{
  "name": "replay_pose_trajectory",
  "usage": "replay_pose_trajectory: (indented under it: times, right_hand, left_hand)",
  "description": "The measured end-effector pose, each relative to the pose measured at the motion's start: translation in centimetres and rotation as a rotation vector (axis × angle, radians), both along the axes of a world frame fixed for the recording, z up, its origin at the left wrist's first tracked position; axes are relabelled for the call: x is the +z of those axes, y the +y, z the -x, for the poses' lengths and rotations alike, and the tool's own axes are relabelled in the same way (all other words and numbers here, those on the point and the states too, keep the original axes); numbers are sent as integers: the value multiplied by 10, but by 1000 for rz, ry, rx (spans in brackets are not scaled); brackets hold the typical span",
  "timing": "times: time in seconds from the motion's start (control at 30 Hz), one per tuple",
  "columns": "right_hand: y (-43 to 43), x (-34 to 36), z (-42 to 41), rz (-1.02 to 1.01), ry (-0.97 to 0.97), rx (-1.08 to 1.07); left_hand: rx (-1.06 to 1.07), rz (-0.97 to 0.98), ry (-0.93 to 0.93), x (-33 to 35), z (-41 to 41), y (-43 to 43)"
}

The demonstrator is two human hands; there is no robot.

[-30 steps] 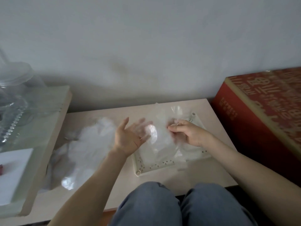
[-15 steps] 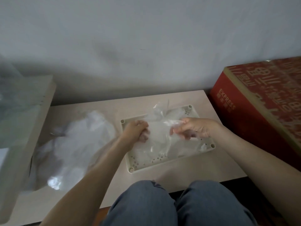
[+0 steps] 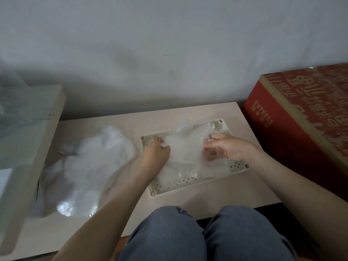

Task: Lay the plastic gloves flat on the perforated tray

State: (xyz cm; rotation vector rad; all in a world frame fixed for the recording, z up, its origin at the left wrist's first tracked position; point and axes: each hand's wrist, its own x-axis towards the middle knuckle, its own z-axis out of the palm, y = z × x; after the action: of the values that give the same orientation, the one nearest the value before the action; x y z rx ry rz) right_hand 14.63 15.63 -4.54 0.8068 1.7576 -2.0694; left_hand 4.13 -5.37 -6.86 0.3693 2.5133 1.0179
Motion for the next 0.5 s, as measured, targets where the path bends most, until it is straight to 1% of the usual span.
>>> replay_pose_trajectory:
  times: [0.07,0.13,0.2,0.23,0.27,0.3,0.33,0.37,0.43,0.5]
  right_hand:
    - [-1,-1,-1,-73,-40,5]
    - [-2,-3,-1,-106,-56,1]
    - [-3,-5,0,-118,-50,-1]
    - [-2,-8,-1,-127,-46,-5]
    - [-2,-10,0,-144,-41,-2]
    - [-3,-11,0,-164,-37,6]
    - [-3,-12,0,-186,-33,17]
    - [-5,-11,1,-208,-29,32]
    - [-5,-10,2,-217,-21,66]
    - [-2,-7,1,-130,-20,88]
  left_hand:
    - [-35,49,200,-2,-4,1]
    - [-110,75,497,-8,-7,0]
    - [-266,38,730,-14,-7,-1]
    - [-402,16,801,-18,-8,1]
    - [-562,21,824,-20,-9,2]
    - [-714,67,802,-23,-10,3]
    - [-833,159,752,-26,-11,4]
    - [-905,266,705,-30,-10,3]
    - [-931,441,596,-39,-5,4]
    - [-901,489,526,-48,-2,6]
